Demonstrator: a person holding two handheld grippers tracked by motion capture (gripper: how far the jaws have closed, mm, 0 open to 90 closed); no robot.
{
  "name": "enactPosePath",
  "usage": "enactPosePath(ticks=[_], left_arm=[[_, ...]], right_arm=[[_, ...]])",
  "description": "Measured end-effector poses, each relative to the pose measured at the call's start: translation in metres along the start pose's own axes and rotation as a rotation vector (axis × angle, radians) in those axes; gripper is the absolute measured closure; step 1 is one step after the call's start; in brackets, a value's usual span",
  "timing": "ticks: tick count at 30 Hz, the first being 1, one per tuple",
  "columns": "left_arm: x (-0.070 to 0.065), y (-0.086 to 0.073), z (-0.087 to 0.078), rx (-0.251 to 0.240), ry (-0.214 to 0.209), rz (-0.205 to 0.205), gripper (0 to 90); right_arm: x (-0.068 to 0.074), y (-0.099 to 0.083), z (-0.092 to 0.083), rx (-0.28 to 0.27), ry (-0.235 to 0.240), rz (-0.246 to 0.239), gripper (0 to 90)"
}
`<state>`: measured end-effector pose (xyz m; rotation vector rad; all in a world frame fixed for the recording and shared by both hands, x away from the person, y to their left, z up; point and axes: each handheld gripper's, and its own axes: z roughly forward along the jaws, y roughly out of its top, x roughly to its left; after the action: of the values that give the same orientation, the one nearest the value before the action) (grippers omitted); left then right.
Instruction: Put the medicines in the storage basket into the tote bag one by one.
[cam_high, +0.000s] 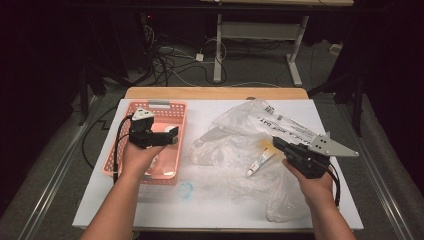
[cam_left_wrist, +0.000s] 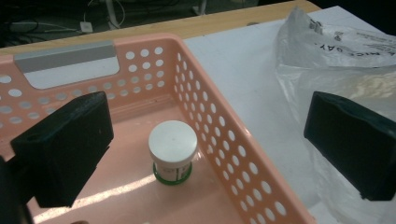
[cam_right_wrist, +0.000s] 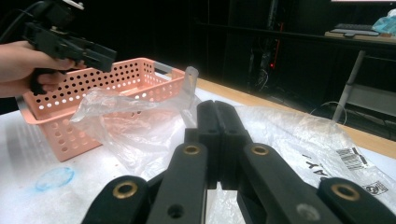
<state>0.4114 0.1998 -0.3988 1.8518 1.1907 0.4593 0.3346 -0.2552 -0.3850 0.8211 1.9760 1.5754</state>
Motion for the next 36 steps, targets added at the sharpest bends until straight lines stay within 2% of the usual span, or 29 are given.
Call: enactPosePath(ticks=[4,7,9,13,16,20,23,25,28,31,36], left_arm=[[0.006,0.002,0.011,0.025,0.022,-0.004,3.2],[0.011,0.004,0.019,0.063,0.039,-0.003,6.8],[0.014,0.004,0.025,0.087,0.033,-0.005,9.5],[0.021,0.004,0.035,0.126,0.025,-0.038,12.5],[0.022,0.005,0.041,0.152,0.026,-0.037,14.9],[0.028,0.004,0.048,0.186,0.017,-0.088,17.5],[0.029,0.003,0.053,0.220,0.027,-0.080,19.8],[0.030,0.002,0.057,0.237,0.021,-0.090,20.4],[0.029,0.001,0.062,0.279,0.030,-0.060,23.8],[0.029,0.000,0.067,0.311,0.026,-0.060,26.5],[0.029,-0.001,0.071,0.335,0.026,-0.052,30.9]], right_arm=[[0.000,0.000,0.000,0.000,0.002,0.001,90.0],[0.000,0.000,0.000,0.000,0.003,0.001,90.0],[-0.001,0.000,0.000,0.000,0.004,0.003,90.0],[-0.001,0.000,0.000,-0.001,0.005,0.002,90.0],[-0.001,0.000,0.000,-0.001,0.005,0.003,90.0],[-0.001,0.000,0.000,-0.002,0.004,0.003,90.0],[-0.001,0.000,-0.001,0.000,0.004,0.000,90.0],[0.000,0.000,0.000,0.000,0.005,0.000,90.0],[0.000,0.000,0.000,0.000,0.005,0.001,90.0],[0.000,0.000,0.000,0.000,0.005,0.001,90.0],[0.000,0.000,-0.001,0.001,0.003,-0.002,90.0]])
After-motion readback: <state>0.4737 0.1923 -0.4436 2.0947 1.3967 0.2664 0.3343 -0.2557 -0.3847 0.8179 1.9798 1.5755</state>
